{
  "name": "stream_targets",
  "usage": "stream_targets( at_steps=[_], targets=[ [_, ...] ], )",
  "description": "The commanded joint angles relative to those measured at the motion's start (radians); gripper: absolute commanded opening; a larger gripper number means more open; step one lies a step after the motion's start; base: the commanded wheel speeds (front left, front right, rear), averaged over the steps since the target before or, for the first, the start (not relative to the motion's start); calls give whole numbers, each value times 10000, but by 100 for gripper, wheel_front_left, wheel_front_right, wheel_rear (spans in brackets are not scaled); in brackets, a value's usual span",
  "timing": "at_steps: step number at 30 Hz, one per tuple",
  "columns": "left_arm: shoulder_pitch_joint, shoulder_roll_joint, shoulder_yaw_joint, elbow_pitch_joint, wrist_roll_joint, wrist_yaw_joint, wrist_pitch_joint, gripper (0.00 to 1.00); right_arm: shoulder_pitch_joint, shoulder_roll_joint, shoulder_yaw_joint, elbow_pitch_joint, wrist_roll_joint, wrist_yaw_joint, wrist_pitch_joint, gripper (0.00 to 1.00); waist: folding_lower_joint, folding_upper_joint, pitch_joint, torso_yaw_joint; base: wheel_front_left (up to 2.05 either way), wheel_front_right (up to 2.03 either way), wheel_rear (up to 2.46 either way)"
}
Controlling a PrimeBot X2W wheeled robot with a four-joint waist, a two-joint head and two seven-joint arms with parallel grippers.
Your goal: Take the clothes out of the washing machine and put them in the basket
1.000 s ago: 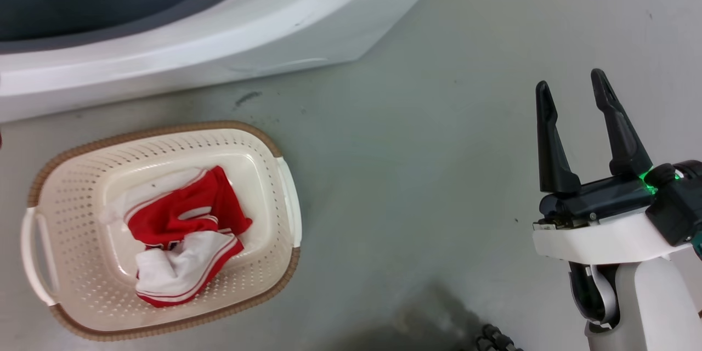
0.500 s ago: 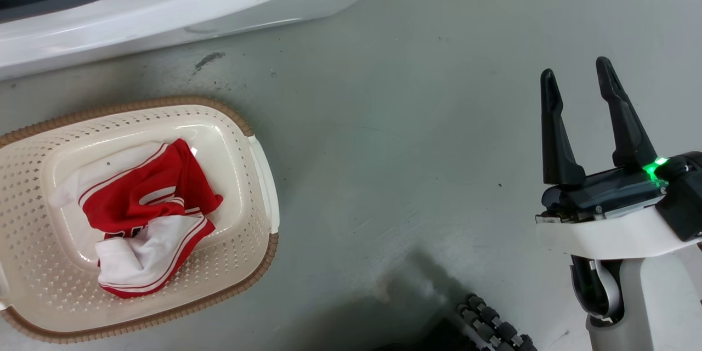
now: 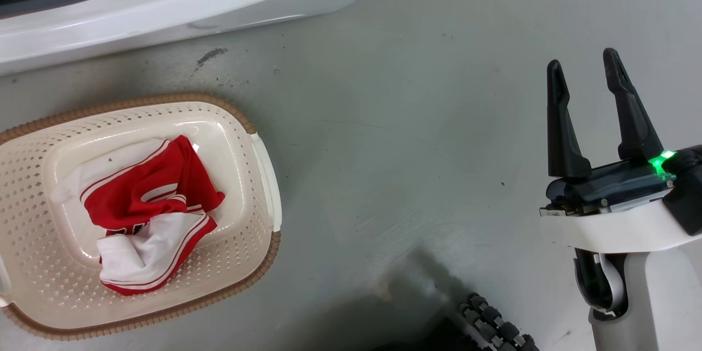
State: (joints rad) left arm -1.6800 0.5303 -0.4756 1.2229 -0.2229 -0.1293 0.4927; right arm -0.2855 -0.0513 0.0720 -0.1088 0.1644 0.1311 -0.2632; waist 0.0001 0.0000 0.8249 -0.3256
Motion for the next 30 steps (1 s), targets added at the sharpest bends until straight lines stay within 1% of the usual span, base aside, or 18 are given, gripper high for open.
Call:
stream_targets(
  at_steps=[1, 6, 11, 16, 25, 26, 27, 29, 30],
  targets=[
    [138, 120, -71, -84, 34, 4, -210, 0, -105, 20, -28, 8, -36, -7, -24, 100, -1, 0, -40, 11, 0, 0, 0],
    [201, 182, -202, -151, 8, 3, -920, 0, -42, 20, 28, 70, -71, -7, -24, 100, -1, 0, -247, 16, 0, 0, 0],
    [500, 76, -188, -43, -196, 1, -1663, 0, 77, 19, 54, 137, -161, -7, -24, 100, -1, 0, -666, 91, 0, 0, 0],
    [1214, -304, -126, 10, -617, 2, -2685, 0, 280, 20, 19, 274, -393, -7, -24, 100, -1, 0, -1351, 340, 0, 0, 0],
    [3209, -1172, -443, -67, -1256, 1, -4736, 0, 881, 16, 6, 517, -896, -7, -24, 100, -1, 0, -2905, 981, 0, 0, 0],
    [3209, -1172, -443, -67, -1256, 1, -4736, 0, 881, 16, 6, 517, -896, -7, -24, 100, -1, 0, -2905, 981, 0, 0, 0],
    [3482, -1292, -466, -80, -1388, 0, -4957, 0, 959, 16, 12, 551, -943, -7, -24, 100, -1, 0, -3085, 1048, 0, 0, 0],
    [4033, -1499, -492, -104, -1508, -1, -5535, 0, 1132, 14, -9, 612, -1053, -7, -24, 100, -1, 0, -3487, 1210, 0, 0, 0],
    [4755, -1749, -483, -134, -1741, 1, -6334, 0, 1432, 14, 0, 672, -1186, -7, -24, 100, -1, 0, -4061, 1435, 0, 0, 0]
  ],
)
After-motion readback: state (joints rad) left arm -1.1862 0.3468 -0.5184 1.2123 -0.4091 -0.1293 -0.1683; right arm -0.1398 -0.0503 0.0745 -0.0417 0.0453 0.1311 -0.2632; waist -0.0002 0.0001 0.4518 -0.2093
